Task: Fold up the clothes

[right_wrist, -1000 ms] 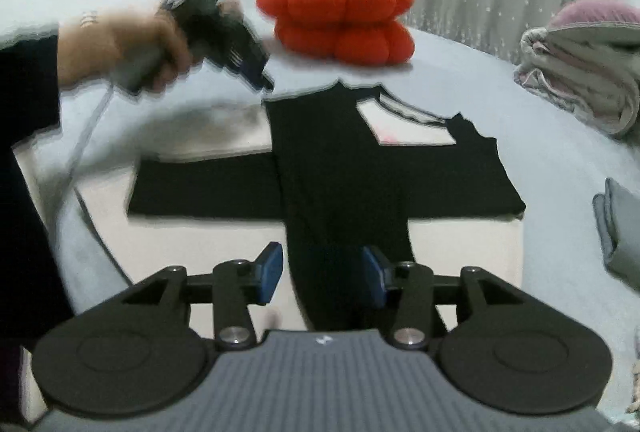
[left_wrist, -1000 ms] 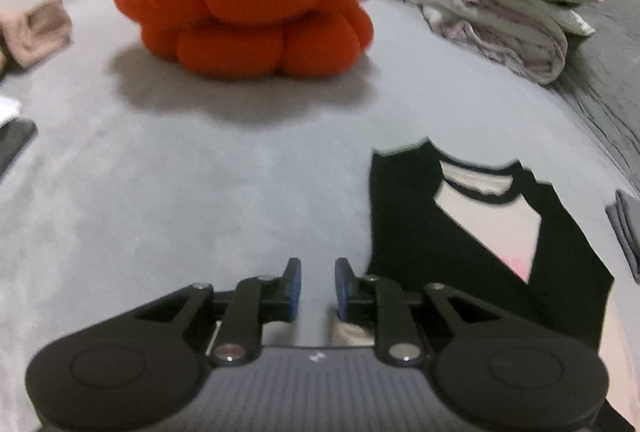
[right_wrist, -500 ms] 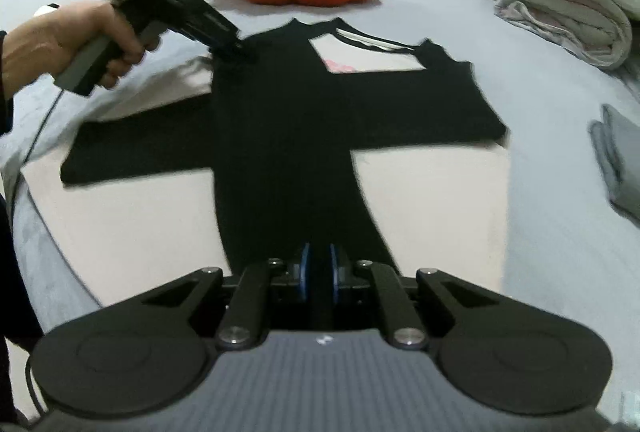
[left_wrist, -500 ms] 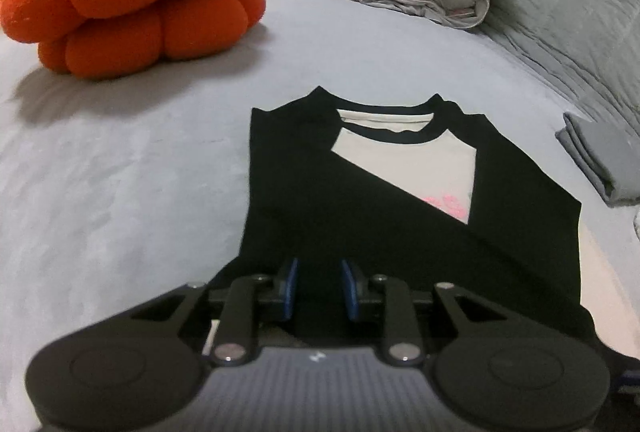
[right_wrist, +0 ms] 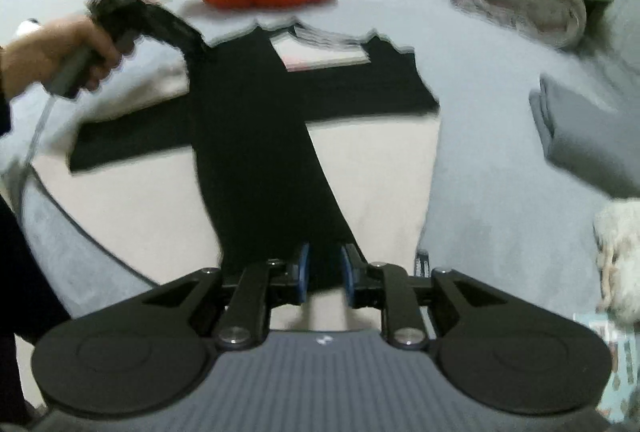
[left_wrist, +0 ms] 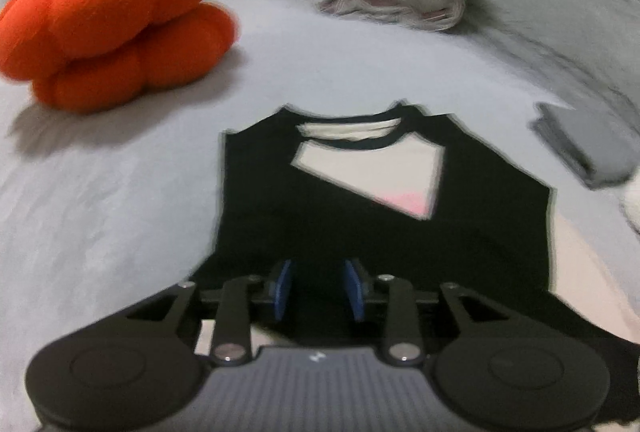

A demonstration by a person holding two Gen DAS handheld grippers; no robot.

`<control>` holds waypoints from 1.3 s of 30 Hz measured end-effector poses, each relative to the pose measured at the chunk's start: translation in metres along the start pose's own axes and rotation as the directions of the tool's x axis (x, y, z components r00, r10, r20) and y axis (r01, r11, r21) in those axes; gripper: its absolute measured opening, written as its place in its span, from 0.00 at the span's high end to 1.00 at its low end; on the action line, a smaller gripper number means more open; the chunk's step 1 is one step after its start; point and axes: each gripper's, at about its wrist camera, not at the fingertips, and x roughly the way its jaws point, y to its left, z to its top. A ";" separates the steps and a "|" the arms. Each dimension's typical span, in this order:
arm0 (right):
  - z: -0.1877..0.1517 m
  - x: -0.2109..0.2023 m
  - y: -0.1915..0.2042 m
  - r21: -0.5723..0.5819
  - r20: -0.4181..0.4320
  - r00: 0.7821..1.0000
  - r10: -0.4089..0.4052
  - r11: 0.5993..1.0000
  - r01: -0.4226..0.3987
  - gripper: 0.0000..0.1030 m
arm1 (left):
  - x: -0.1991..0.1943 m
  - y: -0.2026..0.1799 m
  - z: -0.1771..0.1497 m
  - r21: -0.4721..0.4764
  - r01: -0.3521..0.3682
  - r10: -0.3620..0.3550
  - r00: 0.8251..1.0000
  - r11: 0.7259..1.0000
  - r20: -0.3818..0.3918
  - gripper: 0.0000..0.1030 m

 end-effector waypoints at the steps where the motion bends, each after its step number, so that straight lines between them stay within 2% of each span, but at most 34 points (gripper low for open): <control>1: 0.000 -0.002 0.005 -0.009 0.013 1.000 0.021 1.000 -0.021 0.77 | -0.004 -0.006 -0.001 0.012 0.025 -0.025 1.000 1.000 0.010 0.66; 2: -0.002 -0.003 0.011 -0.022 0.019 0.999 0.046 0.999 -0.045 0.74 | -0.004 -0.011 -0.002 0.010 0.051 -0.051 0.999 0.999 0.010 0.65; 4: -0.007 0.003 0.025 -0.080 0.004 0.999 0.050 0.996 -0.049 0.54 | -0.002 -0.019 -0.005 0.014 0.085 -0.085 0.996 0.996 -0.005 0.64; 6: -0.013 0.011 0.038 -0.144 -0.016 0.999 0.042 0.989 -0.044 0.54 | 0.006 -0.022 -0.009 0.032 0.063 -0.062 0.997 0.997 -0.035 0.63; 8: -0.015 0.020 0.043 -0.185 -0.040 0.999 0.008 0.983 -0.015 0.69 | 0.013 -0.023 -0.013 0.042 0.038 -0.035 0.997 0.998 -0.063 0.63; 9: -0.014 0.022 0.042 -0.199 -0.044 0.999 -0.016 0.980 0.007 0.90 | 0.013 -0.021 -0.013 0.037 0.041 -0.039 0.997 0.998 -0.066 0.63; 12: -0.005 0.006 0.045 -0.246 -0.011 0.999 -0.043 0.968 0.039 0.90 | 0.012 -0.016 -0.016 0.022 0.051 -0.049 0.996 0.998 -0.073 0.62; 14: -0.004 -0.005 0.053 -0.322 0.020 0.997 -0.072 0.944 0.074 0.90 | 0.011 -0.015 -0.018 0.029 0.047 -0.045 0.996 0.998 -0.081 0.62; 16: -0.014 -0.003 0.067 -0.470 0.030 0.992 -0.120 0.874 0.120 0.90 | 0.011 -0.015 -0.019 0.031 0.049 -0.046 0.996 0.998 -0.082 0.62; 20: -0.048 0.022 0.090 -0.708 0.006 0.973 -0.233 0.686 0.168 0.92 | 0.008 -0.013 -0.021 0.032 0.056 -0.053 0.995 0.998 -0.088 0.61; 21: -0.051 0.023 0.091 -0.714 0.007 0.972 -0.234 0.679 0.169 0.92 | 0.007 -0.012 -0.021 0.031 0.058 -0.055 0.994 0.998 -0.089 0.60; 22: -0.051 0.020 0.091 -0.700 0.013 0.975 -0.221 0.695 0.167 0.82 | 0.007 -0.011 -0.022 0.028 0.061 -0.058 0.994 0.998 -0.091 0.60; 23: -0.045 0.015 0.087 -0.658 0.006 0.981 -0.194 0.738 0.150 0.80 | 0.006 -0.010 -0.022 0.026 0.064 -0.061 0.994 0.998 -0.095 0.60; 25: -0.019 -0.005 0.062 -0.454 -0.008 0.997 -0.073 0.889 0.062 0.59 | 0.005 -0.009 -0.022 0.028 0.073 -0.070 0.992 0.997 -0.101 0.58; 26: -0.007 -0.013 0.046 -0.343 0.005 1.000 -0.026 0.939 0.026 0.57 | 0.005 -0.009 -0.022 0.031 0.078 -0.074 0.992 0.997 -0.103 0.58; 27: 0.005 -0.021 0.029 -0.233 0.027 1.000 0.011 0.972 -0.004 0.57 | 0.005 -0.008 -0.023 0.030 0.079 -0.075 0.992 0.996 -0.103 0.57; 29: 0.020 -0.026 0.002 -0.098 0.041 0.999 0.001 0.995 0.003 0.57 | 0.005 -0.008 -0.024 0.028 0.081 -0.078 0.992 0.996 -0.101 0.57; 31: 0.026 -0.012 -0.019 -0.041 0.010 0.999 -0.050 0.998 0.051 0.57 | 0.005 -0.008 -0.024 0.030 0.081 -0.078 0.992 0.996 -0.100 0.57; 33: 0.023 0.007 -0.035 0.035 -0.048 0.999 -0.014 0.999 0.016 0.58 | 0.004 -0.008 -0.025 0.031 0.080 -0.077 0.992 0.996 -0.099 0.57; 34: 0.020 0.016 -0.040 0.066 -0.073 0.997 0.019 0.998 -0.014 0.69 | 0.003 -0.008 -0.025 0.031 0.080 -0.077 0.992 0.996 -0.098 0.57; 36: 0.013 0.031 -0.048 0.107 -0.114 0.991 0.075 0.992 -0.063 0.82 | 0.001 -0.007 -0.026 0.025 0.083 -0.080 0.992 0.996 -0.096 0.57; 38: 0.009 0.032 -0.046 0.118 -0.120 0.990 0.070 0.991 -0.056 0.86 | -0.004 -0.006 -0.027 0.018 0.088 -0.086 0.992 0.996 -0.091 0.56; 39: 0.010 0.028 -0.045 0.120 -0.111 0.992 0.067 0.991 -0.054 0.95 | -0.008 -0.006 -0.029 0.013 0.096 -0.094 0.992 0.995 -0.085 0.55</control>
